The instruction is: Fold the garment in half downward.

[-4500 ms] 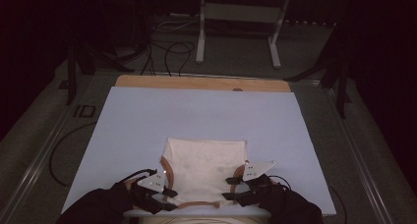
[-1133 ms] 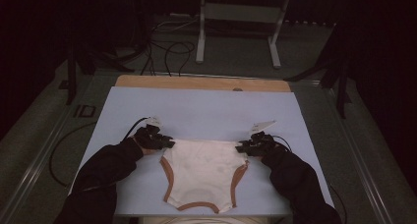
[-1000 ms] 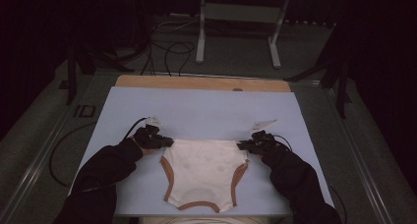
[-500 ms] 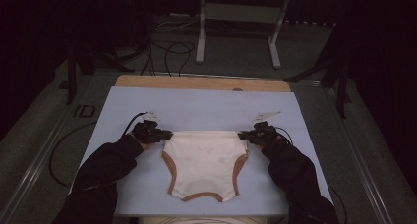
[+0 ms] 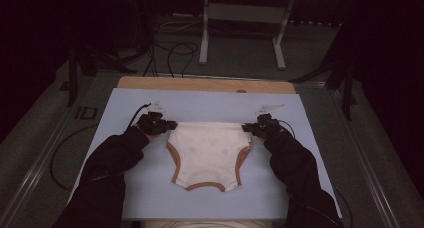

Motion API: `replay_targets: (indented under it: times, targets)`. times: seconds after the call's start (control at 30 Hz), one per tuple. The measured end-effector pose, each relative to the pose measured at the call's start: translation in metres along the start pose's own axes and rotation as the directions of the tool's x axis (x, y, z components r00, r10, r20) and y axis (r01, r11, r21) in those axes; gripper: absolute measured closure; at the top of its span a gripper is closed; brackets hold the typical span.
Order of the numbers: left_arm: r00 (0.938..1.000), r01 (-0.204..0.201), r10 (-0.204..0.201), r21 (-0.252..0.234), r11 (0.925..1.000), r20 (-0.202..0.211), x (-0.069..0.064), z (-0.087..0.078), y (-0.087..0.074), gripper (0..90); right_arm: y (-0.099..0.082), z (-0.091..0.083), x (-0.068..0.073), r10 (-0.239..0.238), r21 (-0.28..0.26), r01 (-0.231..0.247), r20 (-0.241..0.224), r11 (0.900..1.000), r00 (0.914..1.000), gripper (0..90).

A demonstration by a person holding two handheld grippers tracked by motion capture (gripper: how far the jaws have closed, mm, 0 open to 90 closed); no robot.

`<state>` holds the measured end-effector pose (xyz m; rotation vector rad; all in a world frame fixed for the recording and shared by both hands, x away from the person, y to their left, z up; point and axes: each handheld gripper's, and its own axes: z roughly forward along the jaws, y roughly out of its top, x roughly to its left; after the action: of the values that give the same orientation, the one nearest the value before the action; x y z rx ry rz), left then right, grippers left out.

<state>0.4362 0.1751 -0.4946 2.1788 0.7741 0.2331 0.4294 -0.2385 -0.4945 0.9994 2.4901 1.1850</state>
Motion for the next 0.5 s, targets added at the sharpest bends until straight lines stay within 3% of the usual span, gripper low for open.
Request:
replay_targets:
  times: [0.5]
  targets:
    - [0.9990,0.028,-0.027,0.031,0.9991,-0.035,0.016,0.023,0.015,85.5,0.015,0.018,-0.027,0.035,0.031,-0.036,0.046,0.9988,0.9984,85.9]
